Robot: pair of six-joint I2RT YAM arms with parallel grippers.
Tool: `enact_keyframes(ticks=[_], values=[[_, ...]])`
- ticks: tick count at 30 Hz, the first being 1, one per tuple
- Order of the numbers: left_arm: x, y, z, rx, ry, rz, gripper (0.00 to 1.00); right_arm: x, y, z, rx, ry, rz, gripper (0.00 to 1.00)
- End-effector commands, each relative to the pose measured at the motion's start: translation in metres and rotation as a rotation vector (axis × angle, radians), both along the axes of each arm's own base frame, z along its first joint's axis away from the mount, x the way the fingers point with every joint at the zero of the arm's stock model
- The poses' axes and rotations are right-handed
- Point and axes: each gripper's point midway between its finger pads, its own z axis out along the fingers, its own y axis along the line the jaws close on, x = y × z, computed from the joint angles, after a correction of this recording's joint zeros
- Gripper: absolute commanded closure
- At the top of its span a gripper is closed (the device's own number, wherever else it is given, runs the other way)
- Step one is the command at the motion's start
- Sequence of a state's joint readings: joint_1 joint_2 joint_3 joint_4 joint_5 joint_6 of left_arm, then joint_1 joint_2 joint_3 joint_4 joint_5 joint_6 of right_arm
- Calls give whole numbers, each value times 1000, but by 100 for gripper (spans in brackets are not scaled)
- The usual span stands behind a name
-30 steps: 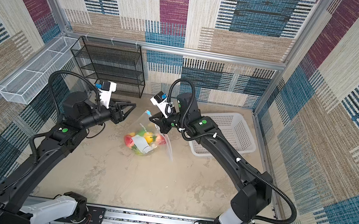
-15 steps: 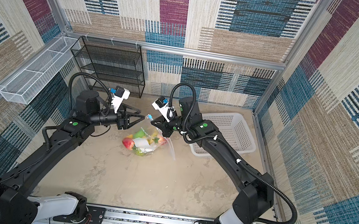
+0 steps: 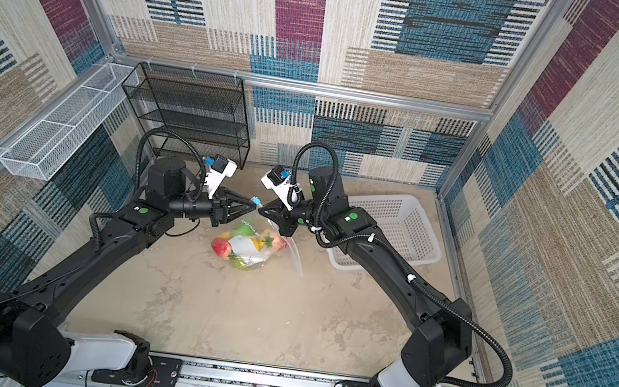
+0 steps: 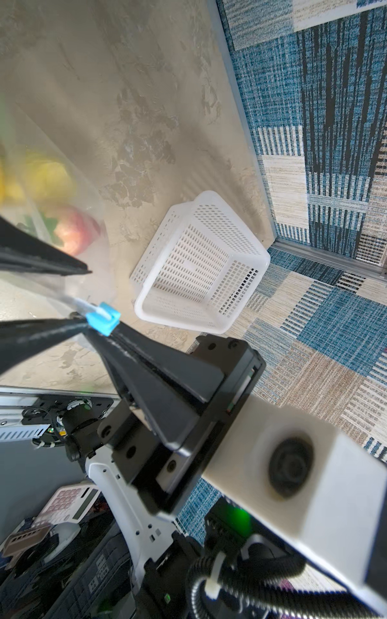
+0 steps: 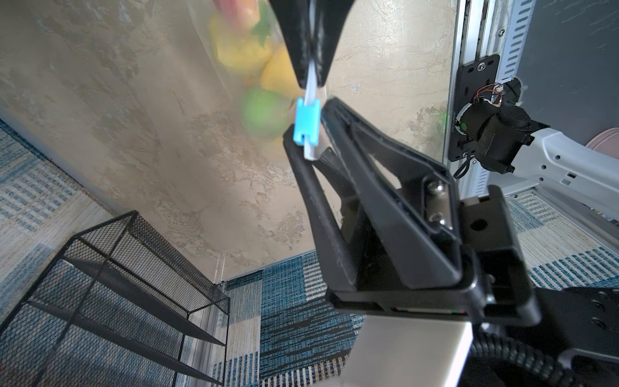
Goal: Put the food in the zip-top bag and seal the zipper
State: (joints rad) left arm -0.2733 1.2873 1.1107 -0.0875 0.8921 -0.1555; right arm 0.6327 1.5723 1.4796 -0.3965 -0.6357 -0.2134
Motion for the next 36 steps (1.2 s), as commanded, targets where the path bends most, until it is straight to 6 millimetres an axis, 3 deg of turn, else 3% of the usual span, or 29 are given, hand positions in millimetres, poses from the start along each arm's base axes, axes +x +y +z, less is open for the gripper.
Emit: enact_keyframes(ticks=[1,2,5,12,16,22,28,36], values=[[0,1,2,12,-27,3,96,2,3,9,29,-17,6,100],[1,1,2,13,-28,8,100,1,3,8,28,-13,9,100],[2,2,3,13,-29,16,100,0,4,7,29,-5,16,100],[0,2,4,11,-36,22,100,3,-5,18,26,-47,-33,66],[0,2,4,11,-34,20,100,3,-9,36,53,-93,-38,58],[-1,0,3,11,-31,14,100,8,-1,44,68,-100,-16,57],[-2,0,4,10,-34,13,100,12,9,36,69,-53,19,60],[-2,1,5,11,-39,19,100,11,11,29,62,-26,32,79]])
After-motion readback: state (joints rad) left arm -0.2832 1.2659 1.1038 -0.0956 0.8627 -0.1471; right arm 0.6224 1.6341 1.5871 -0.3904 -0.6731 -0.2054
